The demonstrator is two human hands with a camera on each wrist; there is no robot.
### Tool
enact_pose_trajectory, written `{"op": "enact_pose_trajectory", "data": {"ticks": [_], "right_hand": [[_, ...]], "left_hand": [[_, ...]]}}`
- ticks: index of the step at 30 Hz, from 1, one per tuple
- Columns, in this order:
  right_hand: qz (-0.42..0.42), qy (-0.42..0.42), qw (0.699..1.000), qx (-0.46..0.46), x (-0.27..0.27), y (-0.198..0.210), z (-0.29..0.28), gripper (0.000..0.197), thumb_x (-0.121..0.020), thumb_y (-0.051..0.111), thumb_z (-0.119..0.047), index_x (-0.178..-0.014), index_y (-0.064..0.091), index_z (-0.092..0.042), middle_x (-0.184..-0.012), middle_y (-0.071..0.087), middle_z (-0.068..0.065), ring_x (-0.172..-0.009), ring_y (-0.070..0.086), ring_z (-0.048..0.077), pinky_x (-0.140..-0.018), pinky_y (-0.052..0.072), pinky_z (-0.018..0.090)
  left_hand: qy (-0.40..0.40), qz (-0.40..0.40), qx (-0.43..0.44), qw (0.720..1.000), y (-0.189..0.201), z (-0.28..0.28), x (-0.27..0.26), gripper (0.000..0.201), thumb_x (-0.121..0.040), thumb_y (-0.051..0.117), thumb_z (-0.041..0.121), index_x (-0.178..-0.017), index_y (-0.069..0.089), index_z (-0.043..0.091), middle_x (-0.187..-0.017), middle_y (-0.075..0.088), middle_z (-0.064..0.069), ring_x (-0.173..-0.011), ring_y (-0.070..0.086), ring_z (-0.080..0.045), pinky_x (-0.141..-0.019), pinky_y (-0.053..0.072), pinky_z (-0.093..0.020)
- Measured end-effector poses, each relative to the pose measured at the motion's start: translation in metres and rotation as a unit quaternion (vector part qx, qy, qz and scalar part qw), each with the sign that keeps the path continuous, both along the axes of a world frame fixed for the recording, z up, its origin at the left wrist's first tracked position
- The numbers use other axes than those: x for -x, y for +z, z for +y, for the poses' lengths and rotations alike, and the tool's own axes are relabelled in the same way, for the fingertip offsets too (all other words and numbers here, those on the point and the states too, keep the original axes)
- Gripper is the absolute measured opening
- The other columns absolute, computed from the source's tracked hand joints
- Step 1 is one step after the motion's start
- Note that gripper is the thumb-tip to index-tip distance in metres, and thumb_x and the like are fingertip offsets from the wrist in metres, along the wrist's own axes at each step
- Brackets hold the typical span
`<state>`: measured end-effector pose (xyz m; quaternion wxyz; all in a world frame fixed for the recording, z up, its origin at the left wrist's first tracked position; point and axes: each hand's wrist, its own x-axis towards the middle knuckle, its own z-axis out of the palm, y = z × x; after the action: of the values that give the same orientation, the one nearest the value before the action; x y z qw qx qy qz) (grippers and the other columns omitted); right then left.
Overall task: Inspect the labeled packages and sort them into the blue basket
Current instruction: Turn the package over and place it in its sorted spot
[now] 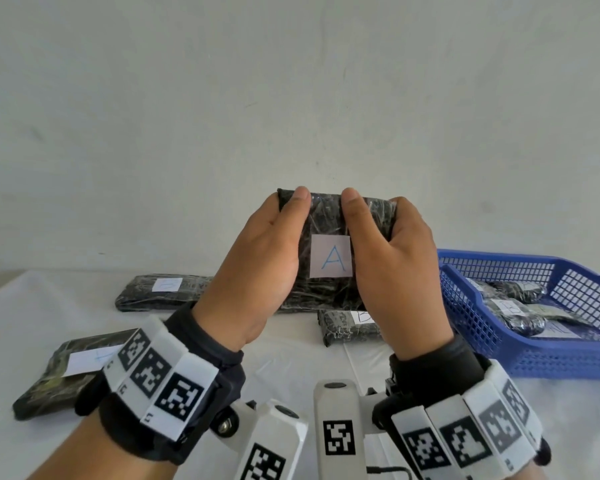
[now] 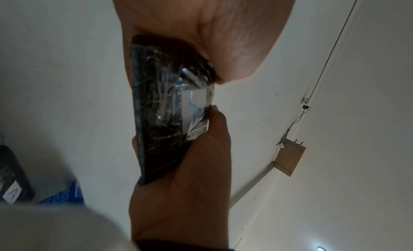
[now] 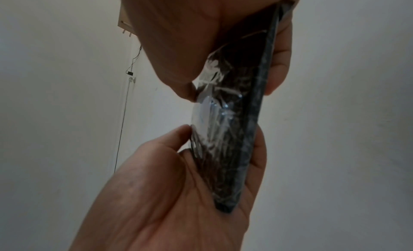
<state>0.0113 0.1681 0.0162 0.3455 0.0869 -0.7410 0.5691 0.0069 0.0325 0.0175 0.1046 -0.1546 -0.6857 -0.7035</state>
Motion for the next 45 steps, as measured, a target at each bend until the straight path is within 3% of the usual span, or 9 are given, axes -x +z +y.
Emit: {"op": "enact_pose_trajectory", "data": {"ticks": [6, 11, 14, 19, 24, 28, 31, 37, 45], "right_hand": [[-0.038, 0.056, 0.997, 0.034, 0.001, 0.002, 0.001, 0.041, -0.109, 0.046, -0.040, -0.074, 0.034, -0.022, -0.070, 0.037, -0.008, -0.067, 0.037, 0.014, -0.064, 0.036, 0.037], [-0.019, 0.028, 0.999, 0.022, 0.004, 0.000, 0.005, 0.041, -0.113, 0.037, -0.029, -0.072, 0.033, -0.021, -0.057, 0.045, -0.018, -0.056, 0.036, 0.004, -0.054, 0.032, 0.020], [-0.014, 0.002, 0.999, 0.034, 0.008, -0.001, 0.006, 0.038, -0.112, 0.039, -0.034, -0.076, 0.036, -0.022, -0.051, 0.047, -0.025, -0.052, 0.039, 0.001, -0.051, 0.032, 0.018], [0.016, -0.044, 0.999, 0.022, 0.005, 0.001, 0.008, 0.037, -0.110, 0.045, -0.036, -0.077, 0.043, -0.020, -0.065, 0.043, -0.008, -0.050, 0.043, -0.001, -0.049, 0.037, 0.013], [0.050, -0.071, 0.996, 0.010, 0.007, -0.001, 0.009, 0.038, -0.105, 0.054, -0.042, -0.075, 0.047, -0.019, -0.065, 0.044, -0.005, -0.057, 0.041, 0.005, -0.052, 0.036, 0.016], [0.057, -0.072, 0.996, 0.001, 0.006, -0.002, 0.011, 0.042, -0.098, 0.061, -0.052, -0.077, 0.051, -0.017, -0.067, 0.048, -0.002, -0.059, 0.039, 0.010, -0.053, 0.036, 0.021], [0.037, -0.078, 0.996, -0.020, 0.005, -0.003, 0.010, 0.045, -0.092, 0.064, -0.057, -0.078, 0.046, -0.018, -0.068, 0.046, -0.003, -0.058, 0.037, 0.007, -0.054, 0.037, 0.024], [0.028, -0.058, 0.998, -0.021, -0.001, 0.000, 0.003, 0.045, -0.086, 0.072, -0.057, -0.080, 0.044, -0.021, -0.065, 0.047, -0.010, -0.055, 0.045, 0.000, -0.052, 0.041, 0.014], [0.027, -0.028, 0.999, -0.008, -0.004, 0.000, 0.002, 0.049, -0.082, 0.073, -0.059, -0.086, 0.044, -0.019, -0.068, 0.045, -0.011, -0.056, 0.041, 0.001, -0.052, 0.040, 0.018]], "left_hand": [[-0.008, 0.000, -0.021, 1.000, -0.001, -0.003, 0.004, 0.065, -0.095, 0.037, 0.063, -0.110, 0.059, 0.004, -0.115, 0.065, -0.023, -0.118, 0.062, -0.040, -0.108, 0.044, -0.064], [-0.019, -0.022, -0.005, 1.000, -0.001, -0.009, 0.007, 0.059, -0.105, 0.039, 0.057, -0.121, 0.069, 0.009, -0.116, 0.076, -0.008, -0.118, 0.069, -0.025, -0.108, 0.046, -0.054], [-0.018, 0.011, 0.024, 0.999, -0.003, -0.011, 0.009, 0.072, -0.100, 0.041, 0.063, -0.119, 0.056, -0.005, -0.100, 0.063, -0.007, -0.094, 0.059, -0.027, -0.100, 0.047, -0.066], [-0.002, 0.033, -0.004, 0.999, -0.004, -0.010, 0.012, 0.055, -0.106, 0.044, 0.054, -0.113, 0.071, 0.006, -0.110, 0.073, -0.022, -0.108, 0.070, -0.035, -0.111, 0.047, -0.050], [-0.001, 0.071, 0.009, 0.997, 0.000, -0.009, 0.008, 0.076, -0.097, 0.049, 0.065, -0.113, 0.055, -0.009, -0.099, 0.053, -0.006, -0.090, 0.050, -0.024, -0.086, 0.044, -0.045], [0.005, 0.055, 0.031, 0.998, 0.000, -0.014, 0.007, 0.047, -0.109, 0.047, 0.039, -0.081, 0.062, 0.003, -0.067, 0.056, -0.001, -0.059, 0.052, -0.008, -0.056, 0.041, -0.019], [0.000, 0.049, 0.046, 0.998, 0.002, -0.013, 0.004, 0.047, -0.107, 0.050, 0.039, -0.088, 0.062, -0.002, -0.072, 0.058, -0.011, -0.064, 0.054, -0.023, -0.058, 0.043, -0.032], [-0.010, 0.058, 0.031, 0.998, 0.000, -0.008, 0.003, 0.044, -0.104, 0.053, 0.047, -0.111, 0.069, 0.007, -0.106, 0.070, -0.029, -0.100, 0.070, -0.045, -0.094, 0.056, -0.064], [-0.015, 0.056, 0.014, 0.998, 0.002, -0.008, -0.001, 0.040, -0.107, 0.049, 0.045, -0.111, 0.067, 0.009, -0.107, 0.068, -0.030, -0.105, 0.067, -0.048, -0.097, 0.052, -0.067]]}}
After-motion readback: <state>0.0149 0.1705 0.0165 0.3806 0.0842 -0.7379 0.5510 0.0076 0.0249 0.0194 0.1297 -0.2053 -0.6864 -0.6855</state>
